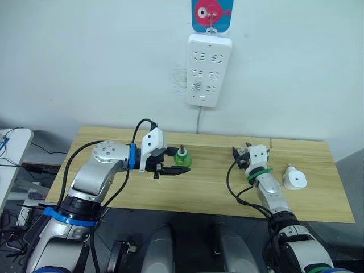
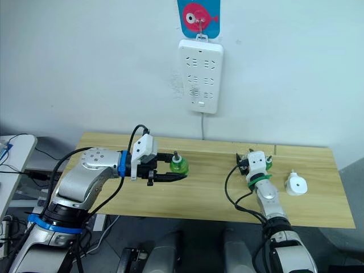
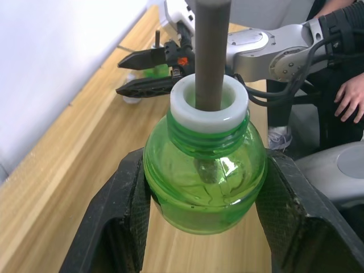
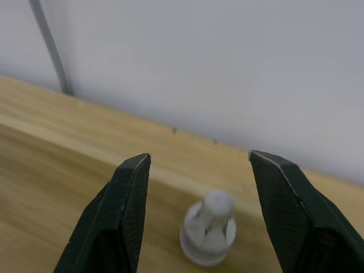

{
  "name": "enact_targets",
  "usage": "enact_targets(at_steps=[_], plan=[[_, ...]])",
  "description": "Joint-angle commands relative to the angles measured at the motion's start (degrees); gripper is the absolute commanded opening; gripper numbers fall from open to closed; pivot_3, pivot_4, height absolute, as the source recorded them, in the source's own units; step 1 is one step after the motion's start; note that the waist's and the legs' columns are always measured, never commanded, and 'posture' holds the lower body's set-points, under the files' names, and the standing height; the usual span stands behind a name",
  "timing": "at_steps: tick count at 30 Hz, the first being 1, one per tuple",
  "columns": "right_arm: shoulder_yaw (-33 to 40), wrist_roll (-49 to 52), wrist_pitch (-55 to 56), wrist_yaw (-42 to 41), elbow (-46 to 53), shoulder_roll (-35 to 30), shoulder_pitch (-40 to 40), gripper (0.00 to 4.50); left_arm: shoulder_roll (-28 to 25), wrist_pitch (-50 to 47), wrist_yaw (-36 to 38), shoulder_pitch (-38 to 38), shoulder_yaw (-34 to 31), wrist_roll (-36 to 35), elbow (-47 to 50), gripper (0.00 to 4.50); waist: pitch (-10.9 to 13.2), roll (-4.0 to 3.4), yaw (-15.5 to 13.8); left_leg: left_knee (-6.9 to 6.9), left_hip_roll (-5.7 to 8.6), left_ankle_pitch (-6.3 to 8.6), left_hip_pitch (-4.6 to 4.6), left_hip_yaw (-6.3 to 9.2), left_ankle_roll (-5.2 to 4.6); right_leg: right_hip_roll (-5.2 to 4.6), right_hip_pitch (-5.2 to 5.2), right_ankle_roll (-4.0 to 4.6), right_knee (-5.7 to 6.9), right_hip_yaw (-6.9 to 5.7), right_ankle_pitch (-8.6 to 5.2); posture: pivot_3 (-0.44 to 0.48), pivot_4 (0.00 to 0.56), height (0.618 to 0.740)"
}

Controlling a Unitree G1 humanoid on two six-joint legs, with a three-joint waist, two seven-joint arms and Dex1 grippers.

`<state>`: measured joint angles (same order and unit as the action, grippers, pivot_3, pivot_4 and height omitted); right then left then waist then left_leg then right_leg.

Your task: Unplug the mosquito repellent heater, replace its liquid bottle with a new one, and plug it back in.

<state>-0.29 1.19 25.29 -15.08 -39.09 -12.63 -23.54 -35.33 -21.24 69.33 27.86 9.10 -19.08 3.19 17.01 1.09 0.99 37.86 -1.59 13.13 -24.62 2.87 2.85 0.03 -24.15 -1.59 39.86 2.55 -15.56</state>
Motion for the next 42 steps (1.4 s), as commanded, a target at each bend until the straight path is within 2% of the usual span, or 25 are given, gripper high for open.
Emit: enact_targets(at_steps=[1, 4, 7, 9, 12, 17, 24, 30, 34, 37, 41, 42], plan=[[-1.90, 3.15, -7.01, -7.05, 17.05, -2.07, 1.98, 2.94, 1.45, 2.55, -0.74, 0.73, -0.31, 0.00, -0.90, 2.25, 0.00, 0.00, 0.01, 0.01, 0.00, 0.00, 0.00, 0.00, 0.00, 0.00, 0.00, 0.00, 0.01, 0.00, 0.00, 0.087, 0.282, 0.740], [-4.11, 12.53, -22.94, -17.80, 34.25, -6.56, 2.73, 2.94, 2.51, 4.28, -0.91, 1.28, -0.43, 0.50, -2.67, 2.25, -0.01, -0.01, 0.09, 0.03, -0.04, 0.00, 0.00, 0.03, 0.00, 0.01, 0.00, 0.00, 0.02, -0.02, 0.00, 0.078, 0.275, 0.740], [-3.63, 27.53, -44.31, -26.87, 47.96, -13.96, 0.73, 2.94, 3.98, 7.19, -1.07, 2.35, -0.39, 1.03, -5.16, 2.25, -0.04, -0.01, 0.01, 0.02, -0.04, 0.00, -0.01, 0.10, 0.00, 0.00, 0.03, 0.00, 0.01, -0.10, 0.00, 0.058, 0.252, 0.740], [-2.91, 36.49, -55.42, -30.89, 54.48, -18.66, -1.00, 2.94, 5.12, 9.59, -0.96, 3.43, -0.20, 1.47, -6.82, 2.25, -0.04, -0.02, -0.05, 0.04, -0.04, 0.00, -0.02, 0.11, 0.00, -0.03, 0.05, 0.00, -0.01, -0.10, 0.00, 0.054, 0.243, 0.740], [-2.77, 41.91, -63.08, -32.55, 59.48, -22.31, -2.34, 2.94, 6.47, 12.12, -0.61, 4.88, 0.29, 2.13, -9.00, 2.25, -0.14, 0.09, -0.34, 0.06, -0.02, 0.00, -0.06, 0.17, 0.00, -0.11, 0.08, 0.00, -0.10, -0.18, 0.00, 0.053, 0.235, 0.740], [-6.65, 38.03, -64.30, -29.55, 61.83, -20.21, -3.88, 2.94, 7.88, 13.09, 0.05, 6.50, 0.81, 2.43, -10.40, 2.25, -0.25, 0.16, -0.48, 0.05, 0.06, 0.00, -0.09, 0.16, 0.00, -0.07, 0.06, 0.00, -0.14, -0.20, 0.00, 0.053, 0.219, 0.740], [-10.76, 28.74, -60.72, -24.83, 58.59, -14.33, -6.79, 2.94, 8.75, 11.82, 0.28, 7.29, 0.97, 2.24, -9.19, 2.25, -0.25, 0.17, -0.54, 0.07, 0.05, -0.01, -0.12, 0.17, 0.01, -0.07, 0.01, 0.00, -0.11, -0.22, 0.00, 0.057, 0.219, 0.740], [-11.49, 26.49, -60.48, -24.79, 58.24, -11.99, -6.97, 2.94, 8.69, 11.03, 0.50, 7.01, 0.94, 1.93, -8.34, 2.25, -0.25, 0.17, -0.56, 0.07, 0.04, -0.01, -0.12, 0.16, 0.01, -0.09, 0.02, 0.00, -0.11, -0.21, 0.01, 0.053, 0.221, 0.740], [-13.54, 23.74, -58.00, -27.20, 57.95, -12.59, -6.80, 2.94, 8.74, 10.66, 0.60, 7.11, 0.92, 1.88, -8.30, 2.25, -0.26, 0.17, -0.56, 0.08, 0.05, -0.01, -0.12, 0.16, 0.01, -0.08, 0.01, 0.00, -0.09, -0.22, 0.01, 0.054, 0.221, 0.740], [-13.31, 23.76, -57.70, -28.24, 58.03, -12.47, -6.43, 2.36, 8.68, 10.52, 0.63, 7.02, 0.84, 1.84, -8.12, 2.25, -0.26, 0.17, -0.56, 0.08, 0.05, -0.01, -0.12, 0.16, 0.01, -0.08, 0.01, 0.00, -0.09, -0.21, 0.01, 0.055, 0.222, 0.740], [-12.98, 23.69, -57.68, -28.82, 58.29, -12.29, -6.16, 1.01, 8.61, 10.40, 0.64, 6.76, 0.72, 1.81, -7.83, 2.25, -0.26, 0.17, -0.58, 0.08, 0.05, -0.01, -0.12, 0.16, 0.01, -0.08, 0.01, 0.00, -0.09, -0.22, 0.01, 0.060, 0.221, 0.740], [-12.87, 23.61, -57.60, -28.82, 58.28, -12.22, -6.11, 0.84, 8.59, 10.40, 0.60, 6.72, 0.70, 1.85, -7.79, 2.25, -0.26, 0.17, -0.58, 0.08, 0.05, -0.01, -0.12, 0.17, 0.01, -0.08, 0.01, 0.00, -0.08, -0.22, 0.01, 0.060, 0.221, 0.740]])
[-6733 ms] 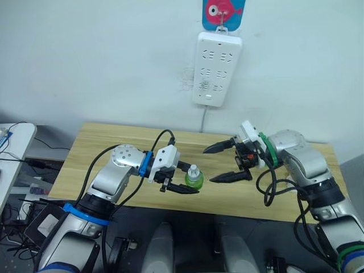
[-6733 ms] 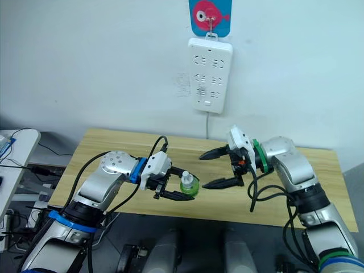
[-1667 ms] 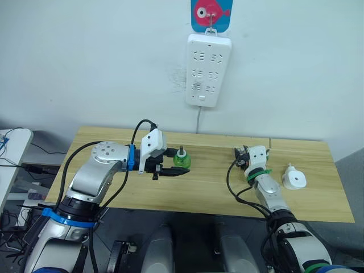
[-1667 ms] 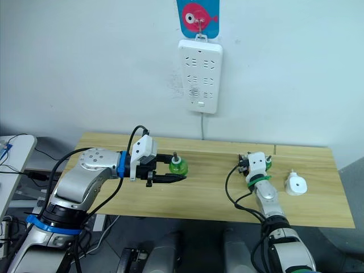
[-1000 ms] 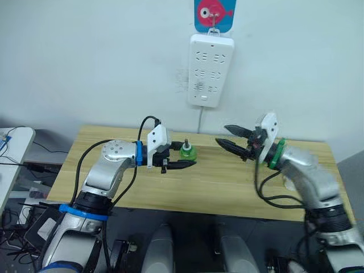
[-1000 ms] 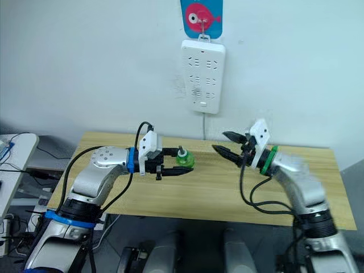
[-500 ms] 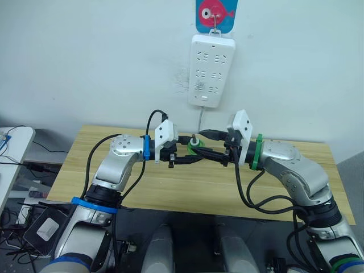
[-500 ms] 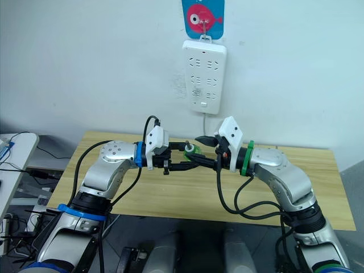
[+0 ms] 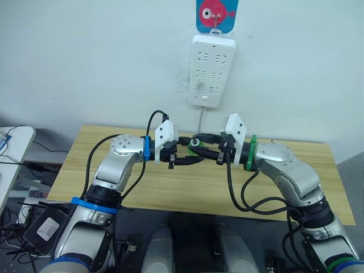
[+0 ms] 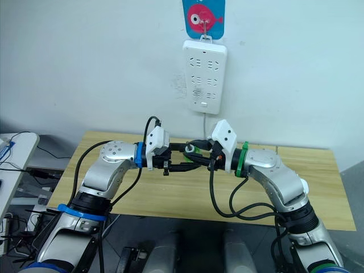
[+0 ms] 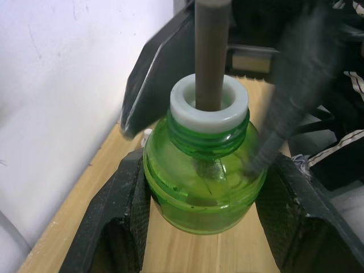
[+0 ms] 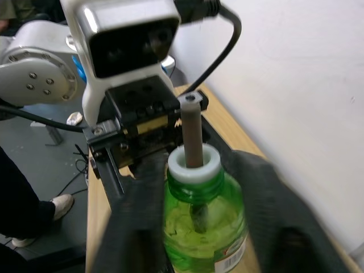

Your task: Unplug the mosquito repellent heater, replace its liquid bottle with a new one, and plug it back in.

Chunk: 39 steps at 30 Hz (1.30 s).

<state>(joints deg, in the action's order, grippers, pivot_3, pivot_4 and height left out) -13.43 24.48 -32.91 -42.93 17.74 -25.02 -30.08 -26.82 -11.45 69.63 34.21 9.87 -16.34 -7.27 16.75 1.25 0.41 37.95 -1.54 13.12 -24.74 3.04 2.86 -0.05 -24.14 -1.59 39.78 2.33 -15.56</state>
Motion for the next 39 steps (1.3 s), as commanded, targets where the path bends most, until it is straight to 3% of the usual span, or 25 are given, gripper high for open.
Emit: enact_targets(at_steps=[1, 3, 7, 10, 16, 22, 29, 39], plan=[[0.36, 0.25, 0.65, -0.98, 1.43, 0.22, 0.45, 0.85, 0.09, 0.59, 0.27, 0.35, -0.08, -0.85, 2.70, 2.25, 0.00, 0.00, -0.01, 0.00, 0.00, 0.00, 0.00, 0.00, 0.00, 0.00, 0.00, 0.00, 0.00, 0.00, 0.00, 0.060, 0.221, 0.740], [1.32, 0.84, 0.16, -0.70, 1.51, 0.34, 1.12, 0.85, 0.19, 0.58, -0.40, 0.10, -0.45, -0.83, 3.06, 2.25, 0.00, 0.00, -0.03, 0.00, 0.00, 0.00, 0.00, 0.00, 0.00, 0.00, 0.00, 0.00, 0.00, 0.00, 0.00, 0.069, 0.215, 0.740], [7.21, 5.54, -4.33, 2.84, 2.38, 2.05, 2.91, 0.85, -0.28, -0.67, -1.80, -1.43, -2.22, -2.21, 5.48, 3.53, -0.01, 0.01, -0.18, 0.00, -0.03, 0.00, 0.00, 0.01, 0.00, -0.01, 0.01, 0.00, 0.00, 0.00, 0.00, 0.071, 0.211, 0.740], [18.17, 14.91, -12.22, 10.84, 2.58, 5.41, 3.94, 0.85, 1.35, -0.74, -7.20, -4.61, -4.53, -3.16, 10.53, 4.48, -0.05, 0.00, -0.20, 0.01, -0.13, -0.01, 0.00, 0.00, 0.01, -0.08, 0.00, 0.00, 0.05, 0.03, 0.00, 0.076, 0.206, 0.740], [34.78, 38.12, -22.87, 31.92, 2.70, 13.69, 1.95, 0.85, 8.95, 2.70, -20.70, -8.36, -4.56, 0.29, 18.37, 4.50, -0.14, 0.01, -0.38, 0.02, -0.11, -0.02, 0.00, 0.00, 0.04, -0.17, 0.03, 0.00, 0.09, 0.03, 0.01, 0.076, 0.203, 0.740], [37.54, 55.39, -22.63, 47.55, 2.67, 16.01, -0.13, 0.85, 16.22, 7.73, -30.16, -8.05, -2.31, 4.96, 16.96, 4.50, -0.38, 0.01, -0.32, 0.00, -0.03, -0.02, 0.01, -0.05, 0.02, -0.15, 0.02, 0.00, 0.10, 0.06, 0.01, 0.072, 0.202, 0.740], [34.40, 64.91, -20.97, 53.92, 3.22, 12.29, -0.42, 0.85, 20.59, 11.14, -34.87, -5.00, -1.36, 6.58, 12.83, 4.50, -0.43, 0.02, -0.28, 0.01, 0.03, -0.02, 0.00, -0.09, 0.01, -0.11, 0.02, 0.00, 0.11, 0.07, 0.01, 0.060, 0.202, 0.740], [30.78, 69.40, -17.43, 56.16, 3.70, 7.87, -0.07, 0.85, 22.51, 13.61, -35.43, -2.65, -0.27, 6.19, 9.73, 4.50, -0.45, 0.03, -0.22, 0.01, 0.02, -0.02, 0.00, -0.11, 0.00, -0.08, 0.01, 0.00, 0.10, 0.08, 0.01, 0.029, 0.207, 0.740]])
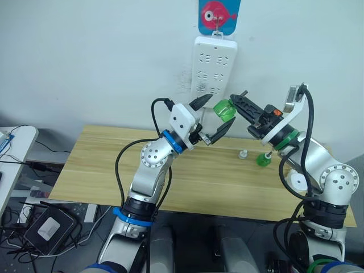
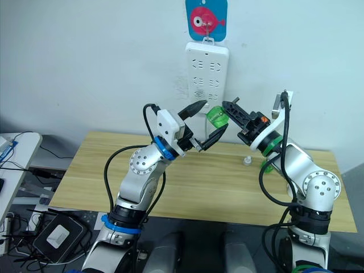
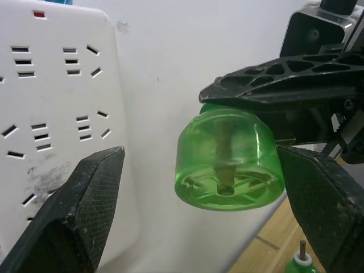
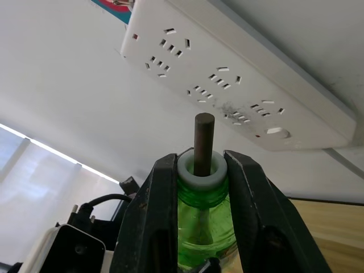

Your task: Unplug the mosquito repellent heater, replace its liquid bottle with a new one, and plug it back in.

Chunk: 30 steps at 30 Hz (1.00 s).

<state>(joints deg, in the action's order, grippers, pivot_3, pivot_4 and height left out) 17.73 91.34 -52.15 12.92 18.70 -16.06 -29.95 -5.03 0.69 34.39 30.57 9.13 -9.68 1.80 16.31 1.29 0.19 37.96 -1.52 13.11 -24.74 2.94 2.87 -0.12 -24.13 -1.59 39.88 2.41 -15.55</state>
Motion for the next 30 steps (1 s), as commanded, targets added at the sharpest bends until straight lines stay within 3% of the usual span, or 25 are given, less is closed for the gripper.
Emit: enact_targets(at_steps=[1, 4, 5, 7, 12, 22, 26, 30], plan=[[-0.56, 2.93, 2.18, 0.47, 2.82, -1.46, -0.11, 0.85, 0.78, 1.55, 0.00, 1.04, 0.51, -0.63, 0.52, 4.50, 0.00, 0.00, 0.04, 0.00, 0.00, 0.00, 0.00, 0.00, 0.00, 0.00, 0.00, 0.00, 0.00, 0.00, 0.00, 0.029, 0.207, 0.740], [-1.18, 3.87, 3.18, 0.66, 2.90, -2.48, 0.13, 0.85, 0.90, 1.68, 0.19, 1.15, 0.55, -0.85, 0.24, 4.50, 0.00, 0.00, 0.07, 0.00, 0.00, 0.00, 0.00, 0.00, 0.00, 0.00, 0.00, 0.00, 0.00, 0.00, 0.00, 0.026, 0.208, 0.740], [-1.39, 4.14, 3.49, 0.78, 3.02, -2.71, 0.27, 0.85, 0.95, 1.76, 0.22, 1.17, 0.56, -0.97, 0.20, 4.31, 0.00, 0.00, 0.07, 0.00, 0.00, 0.00, 0.00, 0.00, 0.00, 0.00, 0.00, 0.00, 0.00, 0.00, 0.00, 0.026, 0.208, 0.740], [-1.76, 4.54, 4.00, 0.91, 3.24, -3.15, 0.57, 0.85, 1.05, 1.95, 0.25, 1.26, 0.63, -1.11, 0.07, 3.88, 0.00, 0.00, 0.07, 0.00, 0.00, 0.00, 0.00, 0.00, 0.00, 0.00, 0.00, 0.00, 0.00, 0.00, 0.00, 0.023, 0.208, 0.740], [-2.77, 5.18, 5.18, 0.89, 3.43, -4.21, 1.21, 0.85, 1.29, 2.10, 0.27, 1.51, 0.68, -1.22, -0.10, 2.33, 0.00, 0.00, 0.09, 0.00, 0.00, 0.00, 0.00, 0.00, 0.00, 0.01, 0.00, 0.00, 0.00, 0.01, 0.00, 0.023, 0.209, 0.740], [-5.30, 5.66, 5.72, 0.31, 3.73, -6.69, 2.08, 0.85, 1.53, 1.54, 0.12, 1.77, 0.71, -1.05, -0.25, 2.27, 0.00, 0.00, 0.10, 0.00, 0.00, 0.00, 0.00, 0.00, 0.00, 0.02, 0.00, 0.00, -0.01, 0.01, 0.00, 0.026, 0.213, 0.740], [-5.63, 7.25, 3.75, -2.07, 3.08, -10.12, 2.55, 2.19, 0.84, 1.28, 0.99, 1.76, 0.11, -1.98, -0.58, 2.27, 0.00, 0.00, 0.10, 0.00, 0.00, 0.00, 0.00, 0.00, 0.00, 0.02, 0.00, 0.00, -0.01, 0.01, 0.00, 0.020, 0.217, 0.740], [-4.17, 10.68, -2.56, -6.85, 0.98, -20.32, 4.48, 3.66, -0.31, 0.88, 2.47, 2.35, -1.42, -3.69, -2.06, 2.27, 0.00, 0.01, -0.08, 0.02, 0.00, 0.00, -0.02, 0.01, -0.01, 0.00, 0.03, 0.00, -0.03, 0.01, 0.00, 0.010, 0.225, 0.740]])
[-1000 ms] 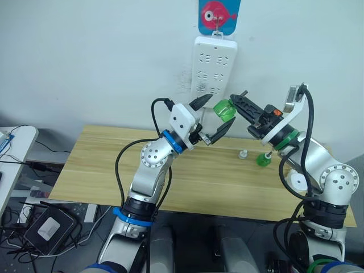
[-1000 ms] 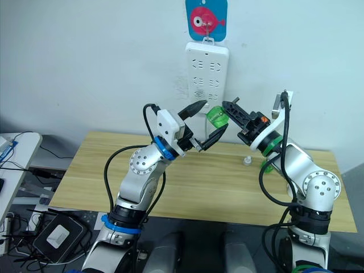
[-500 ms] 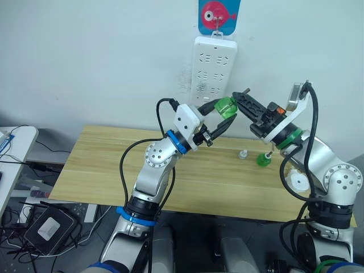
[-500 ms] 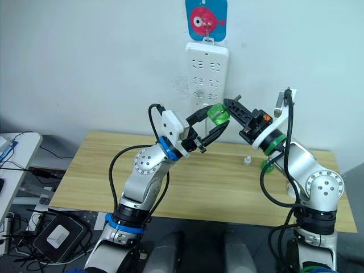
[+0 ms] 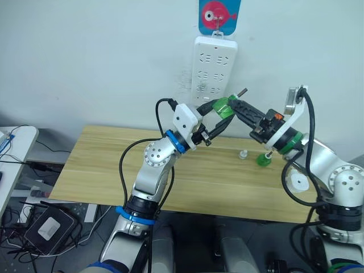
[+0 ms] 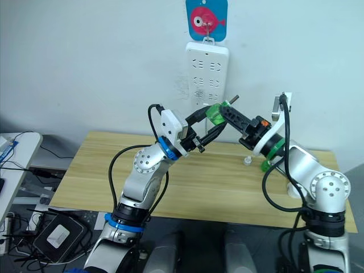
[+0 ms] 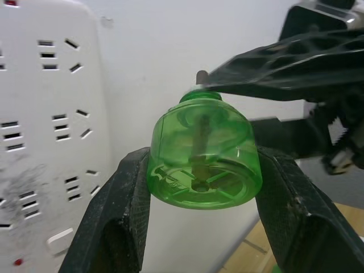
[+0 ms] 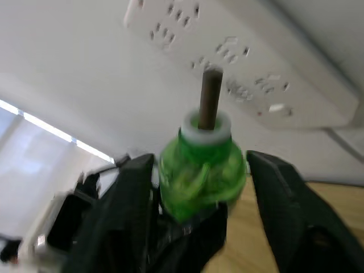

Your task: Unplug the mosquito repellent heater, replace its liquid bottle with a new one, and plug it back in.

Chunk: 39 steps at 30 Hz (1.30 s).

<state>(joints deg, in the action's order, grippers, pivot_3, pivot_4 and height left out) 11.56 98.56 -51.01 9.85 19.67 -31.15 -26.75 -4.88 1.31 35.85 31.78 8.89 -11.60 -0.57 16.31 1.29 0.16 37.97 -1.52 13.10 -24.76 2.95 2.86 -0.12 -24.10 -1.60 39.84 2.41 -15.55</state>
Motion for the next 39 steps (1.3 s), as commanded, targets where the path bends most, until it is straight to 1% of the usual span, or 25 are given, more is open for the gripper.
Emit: enact_targets(at_steps=[1, 2, 4, 5, 7, 9, 12, 14, 15, 19, 21, 28, 34, 39], plan=[[2.18, 4.17, -4.43, -4.62, -0.31, -7.08, 1.77, 4.03, -0.68, 0.23, 1.27, 1.22, -1.32, -2.00, 0.08, 2.27, 0.00, 0.00, -0.02, 0.01, 0.00, 0.00, 0.00, 0.00, 0.00, -0.01, 0.01, 0.00, -0.04, 0.00, 0.00, 0.010, 0.225, 0.740], [2.49, 4.85, -6.01, -6.09, -0.71, -9.90, 2.54, 4.41, -1.10, 0.13, 1.72, 1.24, -1.60, -2.42, -0.11, 2.27, 0.00, 0.00, 0.01, 0.00, 0.00, 0.00, 0.00, -0.01, -0.01, -0.01, 0.02, 0.00, -0.05, 0.00, 0.00, 0.009, 0.227, 0.740], [3.28, 3.63, -10.53, -9.97, -2.22, -17.01, 4.86, 4.46, -2.50, -0.33, 3.61, 1.05, -1.96, -3.52, -0.08, 2.27, 0.00, 0.00, -0.01, 0.00, 0.01, 0.00, 0.00, -0.01, -0.01, 0.00, 0.01, 0.00, -0.05, 0.01, 0.00, 0.006, 0.233, 0.740], [3.34, 0.38, -12.42, -12.92, -2.94, -20.66, 6.17, 4.46, -3.24, -0.39, 4.66, 0.91, -1.99, -3.96, -0.03, 2.27, 0.00, 0.00, -0.03, 0.00, 0.01, 0.01, -0.01, -0.01, -0.01, 0.01, 0.01, 0.00, -0.07, -0.01, 0.00, 0.007, 0.237, 0.740], [1.18, -11.13, -12.83, -19.64, -4.95, -27.42, 8.66, 4.46, -4.66, -0.12, 6.87, 0.55, -1.95, -4.51, -0.40, 2.27, 0.00, 0.00, -0.01, 0.00, 0.01, 0.01, -0.01, -0.01, -0.02, 0.01, 0.02, 0.00, -0.10, -0.01, 0.00, 0.008, 0.244, 0.740], [-3.33, -24.70, -9.16, -25.78, -7.74, -33.18, 10.44, 4.46, -5.50, 0.27, 8.30, 0.36, -1.78, -4.78, -0.84, 2.27, 0.00, 0.00, 0.00, 0.00, 0.01, 0.01, 0.00, -0.02, -0.02, 0.03, 0.02, 0.00, -0.11, 0.00, 0.00, 0.013, 0.248, 0.740], [-8.40, -38.29, -4.55, -31.49, -12.47, -36.29, 10.83, 4.46, -6.05, 0.37, 9.27, 0.32, -1.74, -4.94, -1.09, 2.27, 0.01, 0.01, 0.05, 0.03, 0.05, 0.01, 0.02, -0.04, -0.02, 0.07, 0.02, -0.01, -0.12, 0.02, 0.00, 0.018, 0.256, 0.740], [-12.25, -47.67, -1.44, -33.36, -17.87, -36.67, 9.83, 4.46, -6.29, 0.28, 9.68, 0.09, -1.84, -4.97, -1.01, 2.27, 0.02, 0.02, 0.11, 0.02, 0.06, 0.01, 0.02, -0.05, -0.02, 0.11, 0.02, -0.01, -0.14, 0.03, -0.01, 0.028, 0.259, 0.740], [-13.49, -50.82, -1.09, -33.78, -20.25, -36.29, 9.00, 4.46, -6.21, 0.28, 9.44, -0.02, -1.85, -4.79, -1.00, 2.27, 0.02, 0.02, 0.13, 0.00, 0.06, 0.01, 0.02, -0.04, -0.02, 0.12, 0.02, -0.01, -0.15, 0.03, -0.01, 0.033, 0.262, 0.740], [-16.32, -57.87, -2.47, -37.94, -25.83, -34.58, 6.85, 4.46, -5.18, -0.30, 7.95, -0.84, -1.16, -4.16, 0.37, 2.27, 0.03, 0.03, 0.13, -0.01, 0.03, 0.01, 0.02, -0.05, -0.01, 0.12, 0.00, -0.01, -0.16, 0.05, 0.00, 0.051, 0.271, 0.740], [-16.24, -60.59, -4.15, -38.04, -28.96, -33.27, 5.97, 4.46, -5.01, -0.78, 7.51, -1.75, -0.72, -4.08, 1.69, 2.27, 0.04, 0.04, 0.07, -0.02, 0.03, 0.01, 0.02, -0.03, -0.01, 0.12, 0.01, -0.01, -0.17, 0.04, 0.00, 0.056, 0.272, 0.740], [-14.80, -66.08, -9.46, -39.02, -35.82, -28.49, 2.08, 4.46, -5.11, -2.41, 6.05, -3.29, -0.32, -3.97, 4.12, 2.27, 0.04, 0.04, -0.08, 0.01, 0.02, 0.00, 0.02, -0.02, -0.01, 0.07, 0.03, -0.01, -0.16, 0.06, 0.00, 0.072, 0.273, 0.740], [-15.23, -70.70, -10.07, -40.90, -39.56, -25.43, -0.71, 4.46, -5.19, -3.28, 5.24, -3.83, -0.10, -3.95, 5.30, 2.27, 0.05, 0.04, -0.14, -0.01, 0.02, 0.01, 0.02, -0.02, -0.01, 0.06, 0.03, -0.01, -0.17, 0.06, 0.00, 0.084, 0.279, 0.740], [-15.44, -73.99, -10.93, -42.46, -42.44, -24.41, -1.57, 4.46, -5.43, -3.78, 5.12, -4.10, -0.04, -4.02, 5.94, 2.27, 0.05, 0.04, -0.22, -0.02, 0.02, 0.01, 0.02, -0.01, -0.01, 0.07, 0.03, -0.01, -0.18, 0.05, 0.00, 0.089, 0.284, 0.740]])
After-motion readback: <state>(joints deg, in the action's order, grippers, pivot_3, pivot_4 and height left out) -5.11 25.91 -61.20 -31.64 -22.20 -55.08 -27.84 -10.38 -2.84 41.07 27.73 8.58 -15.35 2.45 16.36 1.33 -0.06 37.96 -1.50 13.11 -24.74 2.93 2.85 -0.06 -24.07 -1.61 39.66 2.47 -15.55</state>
